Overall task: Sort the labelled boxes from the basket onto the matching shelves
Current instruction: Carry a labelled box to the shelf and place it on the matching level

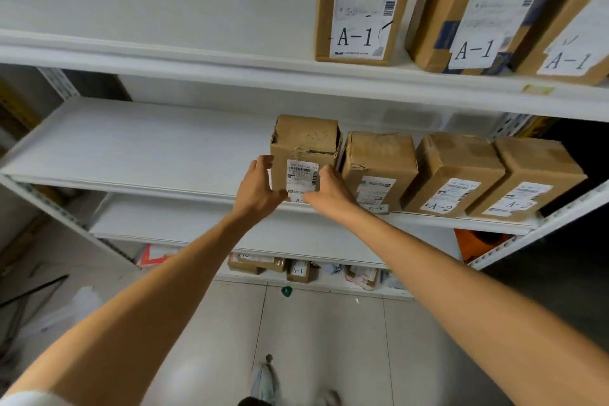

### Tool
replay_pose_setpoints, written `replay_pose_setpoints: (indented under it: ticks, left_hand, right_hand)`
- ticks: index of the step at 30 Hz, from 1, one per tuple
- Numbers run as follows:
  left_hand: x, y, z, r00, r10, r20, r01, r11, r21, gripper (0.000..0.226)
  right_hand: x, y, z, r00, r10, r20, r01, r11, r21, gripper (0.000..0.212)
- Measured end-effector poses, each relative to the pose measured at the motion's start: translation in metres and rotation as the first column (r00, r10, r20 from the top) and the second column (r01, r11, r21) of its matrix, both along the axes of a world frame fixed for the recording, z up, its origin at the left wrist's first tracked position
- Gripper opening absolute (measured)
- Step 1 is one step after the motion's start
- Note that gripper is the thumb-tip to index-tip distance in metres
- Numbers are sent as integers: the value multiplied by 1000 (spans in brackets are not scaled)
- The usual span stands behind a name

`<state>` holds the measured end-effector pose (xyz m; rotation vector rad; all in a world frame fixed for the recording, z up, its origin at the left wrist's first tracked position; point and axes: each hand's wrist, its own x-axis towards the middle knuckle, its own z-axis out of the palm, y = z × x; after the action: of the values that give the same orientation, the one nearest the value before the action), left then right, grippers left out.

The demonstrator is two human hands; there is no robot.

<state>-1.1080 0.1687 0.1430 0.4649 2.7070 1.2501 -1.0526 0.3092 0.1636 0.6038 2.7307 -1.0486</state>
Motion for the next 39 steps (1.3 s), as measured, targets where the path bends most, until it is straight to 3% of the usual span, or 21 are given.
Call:
replay_pose_setpoints:
  ticks: [4,8,12,19,26,29,36,39]
  left_hand:
    - [25,-12,13,985,-56,-160,21,977,-211,61]
    - [52,-36,21,957,-127,-261,-1,898,-439,51]
    - [86,-65,23,958,-29,-284,-124,854,-505,46]
    - [154,-130,43,954,175,-244,-291,740,-606,42]
    - [249,-204,68,865,436,-248,-493,644,-586,40]
    - [306,-237,67,804,552,-222,-552,555,-622,42]
    - [482,-281,35,567,822,-57,-656,408,-635,42]
    - [553,-280,21,478,878,-13,-669,354,-653,44]
  right_hand:
    - [11,0,5,970,242,-16,-238,961,143,61]
    - [22,-5,9,866,499,4,-482,834,267,68]
    - [36,-25,7,758,649,59,-625,698,350,56]
    - [62,-93,29,558,829,47,-770,496,402,61]
    - [103,-188,52,274,962,-17,-854,252,455,64]
    - [137,-235,49,98,995,15,-883,80,462,61]
    - [265,-328,27,-295,951,91,-854,-305,420,54]
    - [322,-355,23,-438,897,68,-818,-428,384,55]
